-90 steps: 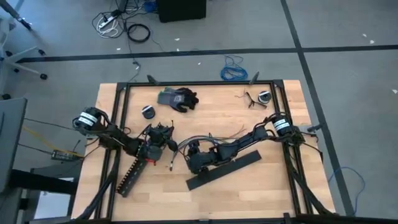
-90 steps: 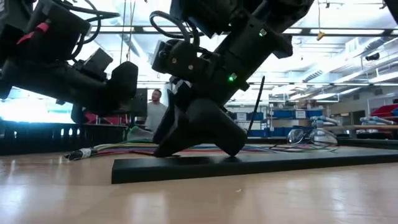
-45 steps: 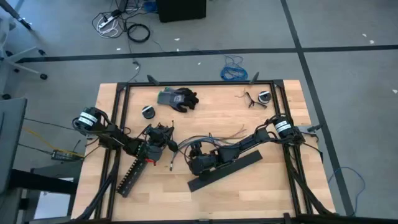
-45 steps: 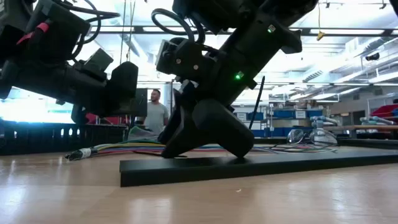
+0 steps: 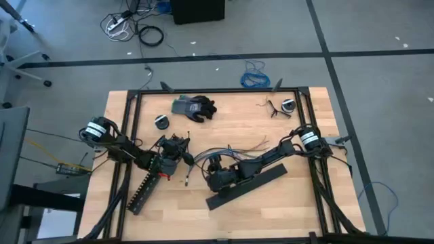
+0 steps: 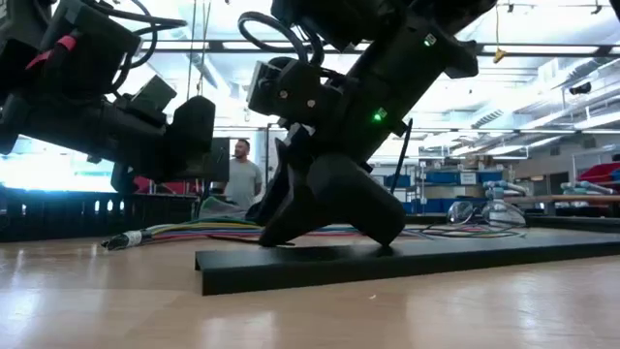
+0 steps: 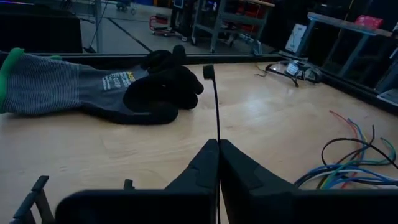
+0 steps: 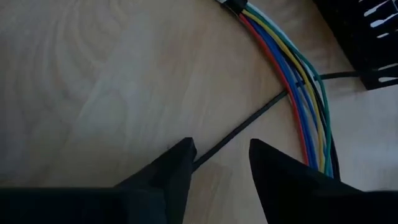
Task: Ziptie cables
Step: Wrap the other black zip tie on the cable wires
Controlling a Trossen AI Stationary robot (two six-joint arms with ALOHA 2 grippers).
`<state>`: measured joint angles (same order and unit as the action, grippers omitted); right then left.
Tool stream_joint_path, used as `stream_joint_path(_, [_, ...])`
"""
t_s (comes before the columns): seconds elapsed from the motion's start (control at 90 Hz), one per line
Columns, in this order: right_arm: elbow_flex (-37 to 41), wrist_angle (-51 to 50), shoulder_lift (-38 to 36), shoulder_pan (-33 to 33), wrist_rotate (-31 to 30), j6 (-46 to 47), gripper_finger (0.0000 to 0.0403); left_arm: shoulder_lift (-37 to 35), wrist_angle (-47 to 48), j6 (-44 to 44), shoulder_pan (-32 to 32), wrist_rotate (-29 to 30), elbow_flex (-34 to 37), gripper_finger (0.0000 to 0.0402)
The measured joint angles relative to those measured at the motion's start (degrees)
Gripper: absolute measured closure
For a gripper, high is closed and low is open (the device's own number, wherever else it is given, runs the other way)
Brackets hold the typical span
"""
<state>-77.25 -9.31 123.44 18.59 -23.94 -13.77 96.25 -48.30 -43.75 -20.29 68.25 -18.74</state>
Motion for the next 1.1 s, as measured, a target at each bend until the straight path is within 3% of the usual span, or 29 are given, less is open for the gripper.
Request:
stream_joint_path(0.656, [0.52, -3.97, -2.67, 2.71, 1.67, 5.15, 0.0253, -0.02, 0.05, 0.33, 0.0, -0.39, 0.0, 0.0402])
stream_joint_path(1.1, [0.46, -2.11, -2.66, 2.58, 8.23, 4.96, 0.0254, -0.02, -0.16, 0.44, 0.04, -0.29, 0.0, 0.0402])
